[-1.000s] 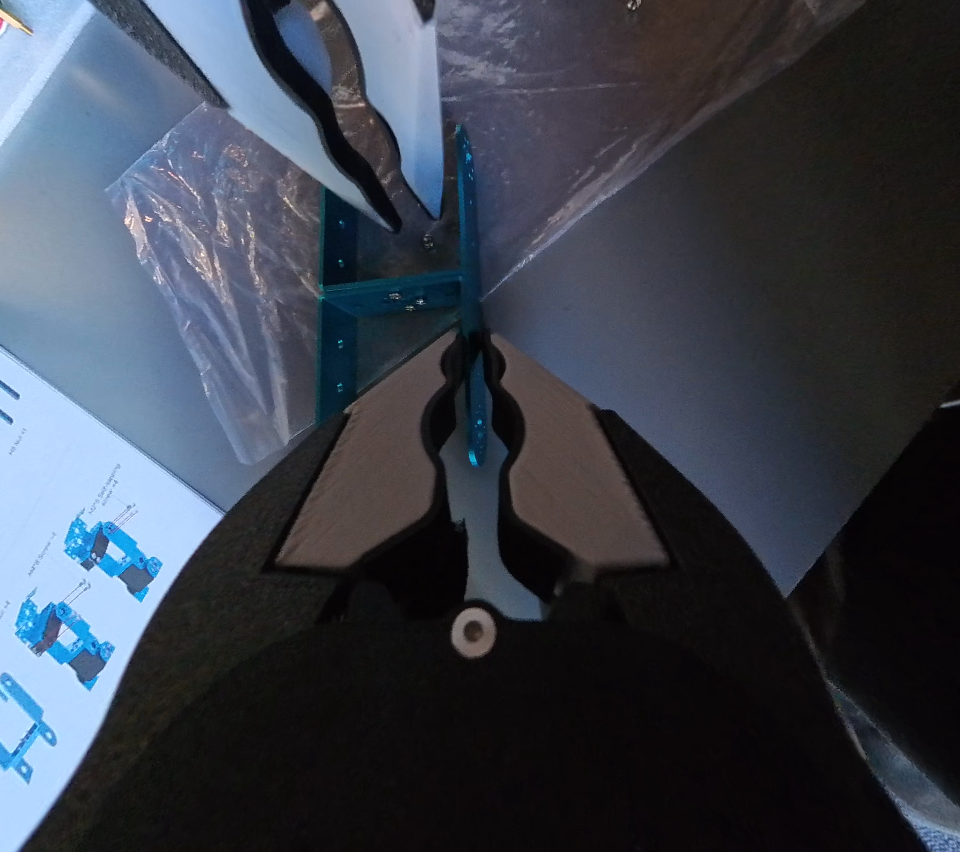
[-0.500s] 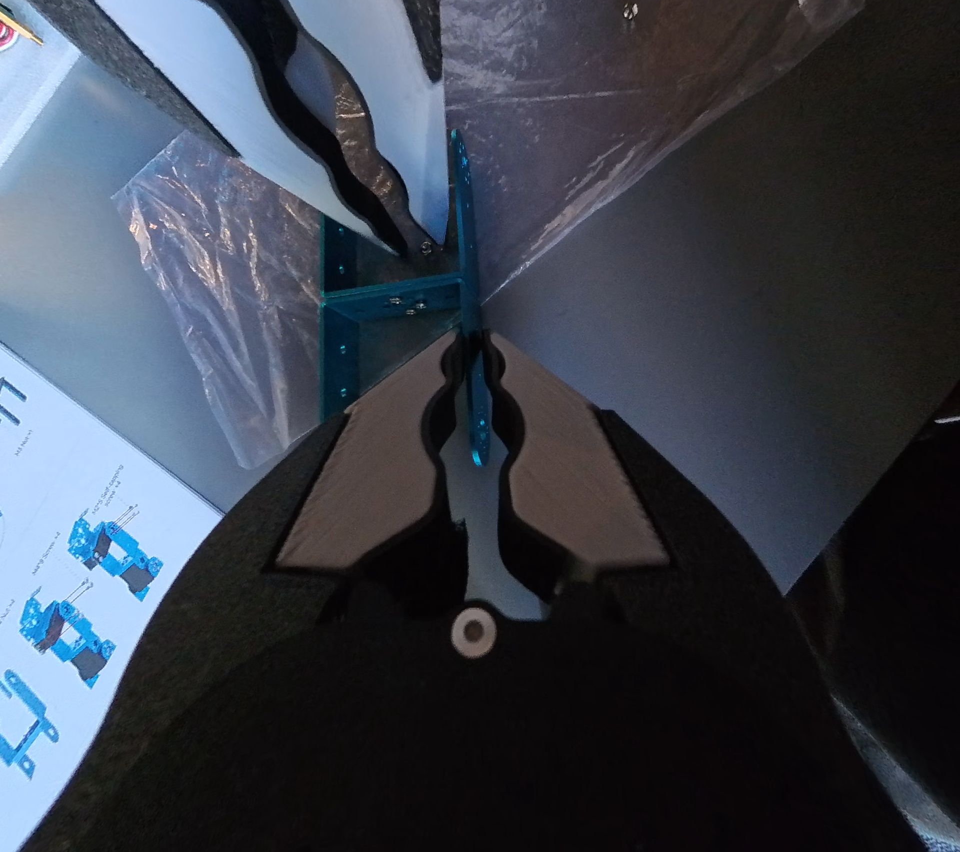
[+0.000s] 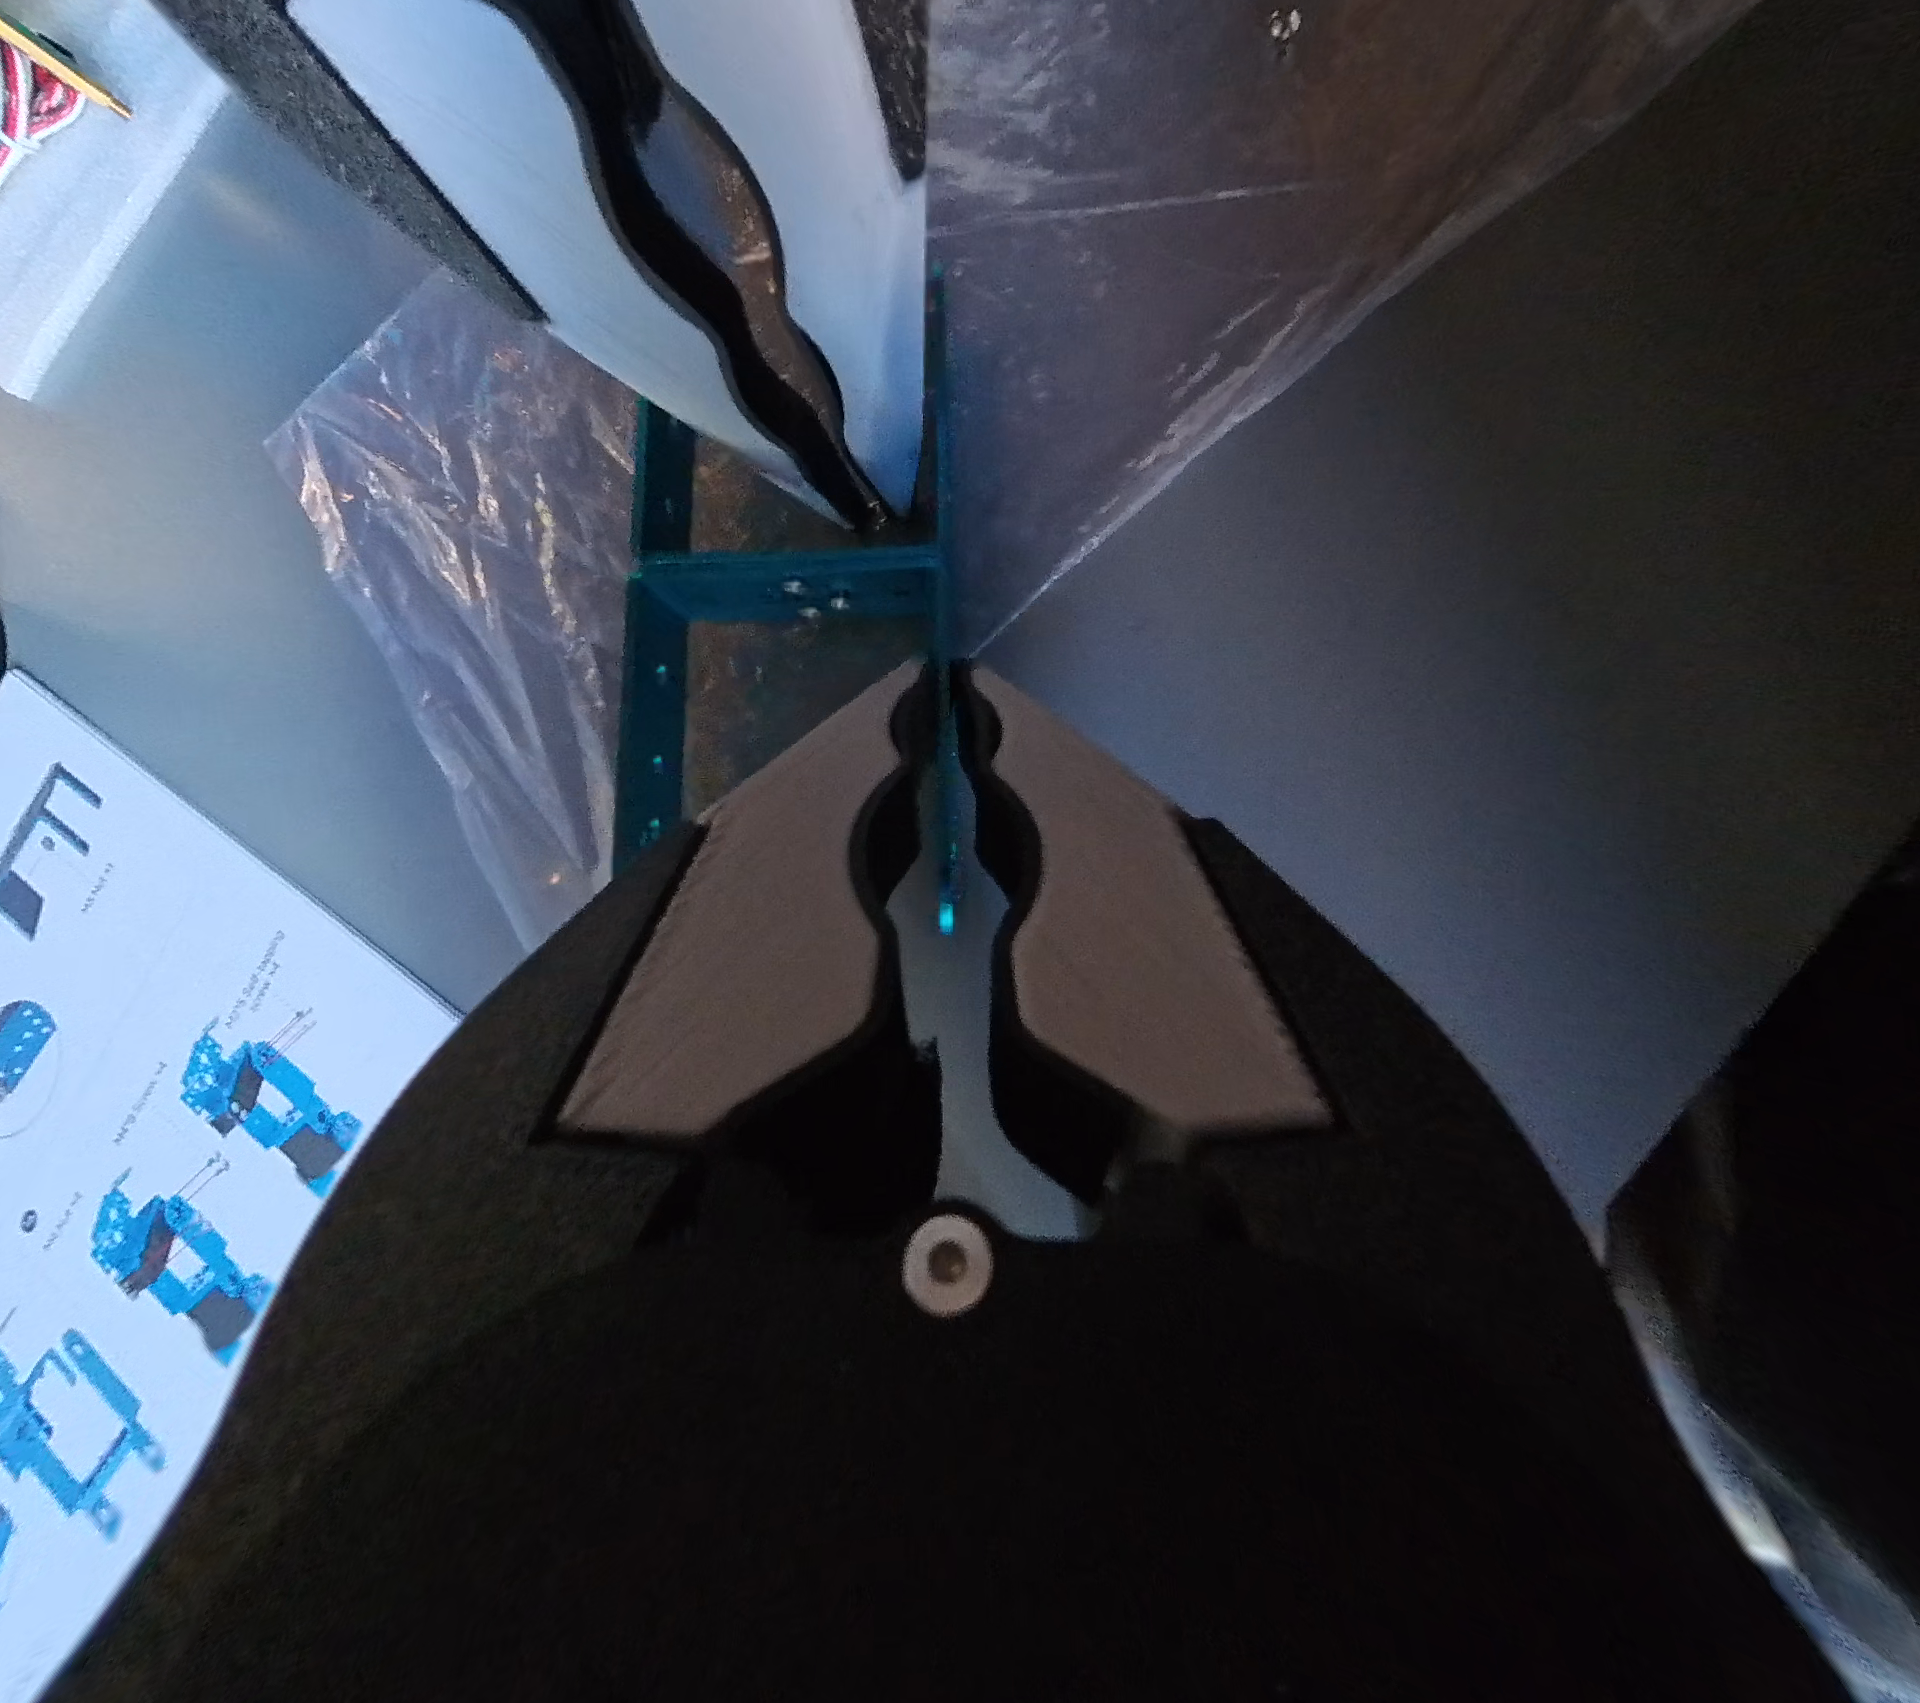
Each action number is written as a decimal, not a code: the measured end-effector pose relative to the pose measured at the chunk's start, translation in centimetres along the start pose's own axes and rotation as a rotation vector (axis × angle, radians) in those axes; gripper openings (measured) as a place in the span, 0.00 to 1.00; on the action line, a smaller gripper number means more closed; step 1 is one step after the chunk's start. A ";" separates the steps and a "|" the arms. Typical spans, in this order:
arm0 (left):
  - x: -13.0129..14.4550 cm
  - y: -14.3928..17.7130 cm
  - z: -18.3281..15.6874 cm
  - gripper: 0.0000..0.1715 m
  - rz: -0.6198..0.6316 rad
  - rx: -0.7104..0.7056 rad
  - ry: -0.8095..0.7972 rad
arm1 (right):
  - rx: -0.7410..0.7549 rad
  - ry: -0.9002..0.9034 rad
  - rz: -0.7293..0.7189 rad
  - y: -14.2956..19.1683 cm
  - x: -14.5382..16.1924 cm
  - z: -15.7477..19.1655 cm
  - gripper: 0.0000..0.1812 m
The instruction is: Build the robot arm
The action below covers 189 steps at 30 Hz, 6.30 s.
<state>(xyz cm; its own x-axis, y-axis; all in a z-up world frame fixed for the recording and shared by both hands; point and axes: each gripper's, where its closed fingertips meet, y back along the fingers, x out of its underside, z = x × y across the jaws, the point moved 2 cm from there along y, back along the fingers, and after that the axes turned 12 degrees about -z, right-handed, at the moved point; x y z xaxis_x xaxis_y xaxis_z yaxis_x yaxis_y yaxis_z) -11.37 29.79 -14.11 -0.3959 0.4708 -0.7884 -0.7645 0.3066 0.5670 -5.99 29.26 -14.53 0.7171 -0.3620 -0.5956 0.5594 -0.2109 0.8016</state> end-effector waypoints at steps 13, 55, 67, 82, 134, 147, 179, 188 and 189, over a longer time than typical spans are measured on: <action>-1.5 -2.0 1.7 0.01 -0.078 0.223 -0.047 | 0.076 -0.037 -0.358 3.9 1.3 -0.7 0.03; -2.0 -4.1 1.7 0.13 -0.118 0.163 -0.043 | 0.087 -0.131 -0.444 2.6 2.0 -1.4 0.03; -2.0 -4.2 1.9 0.14 -0.115 0.151 -0.027 | 0.030 -0.265 -0.444 2.5 2.1 -1.4 0.03; -2.0 -4.2 2.1 0.15 -0.115 0.154 -0.020 | 0.010 -0.322 -0.445 2.3 2.3 -1.6 0.03; -0.7 -2.2 3.4 0.00 -0.071 0.129 -0.007 | 0.162 -0.204 -0.355 4.0 3.0 -2.6 0.03; 0.6 -1.1 3.3 0.01 -0.056 0.155 -0.020 | 0.126 -0.210 -0.279 2.4 2.1 -1.9 0.04; -0.5 -2.7 2.8 0.02 -0.082 0.167 -0.066 | 0.173 -0.247 -0.178 2.5 3.2 -3.1 0.04; -0.4 -2.5 2.8 0.05 -0.098 0.143 -0.053 | 0.190 -0.204 -0.151 2.3 3.0 -3.1 0.02; -0.3 -2.4 2.8 0.06 -0.097 0.138 -0.054 | 0.191 -0.201 -0.152 2.3 2.9 -3.1 0.02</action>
<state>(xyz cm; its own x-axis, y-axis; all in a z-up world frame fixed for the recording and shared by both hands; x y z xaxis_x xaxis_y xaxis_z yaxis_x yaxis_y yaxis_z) -7.97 31.25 -14.53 -0.2927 0.4758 -0.8294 -0.7194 0.4619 0.5188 -1.29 30.52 -14.57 0.5241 -0.4810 -0.7028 0.5521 -0.4365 0.7104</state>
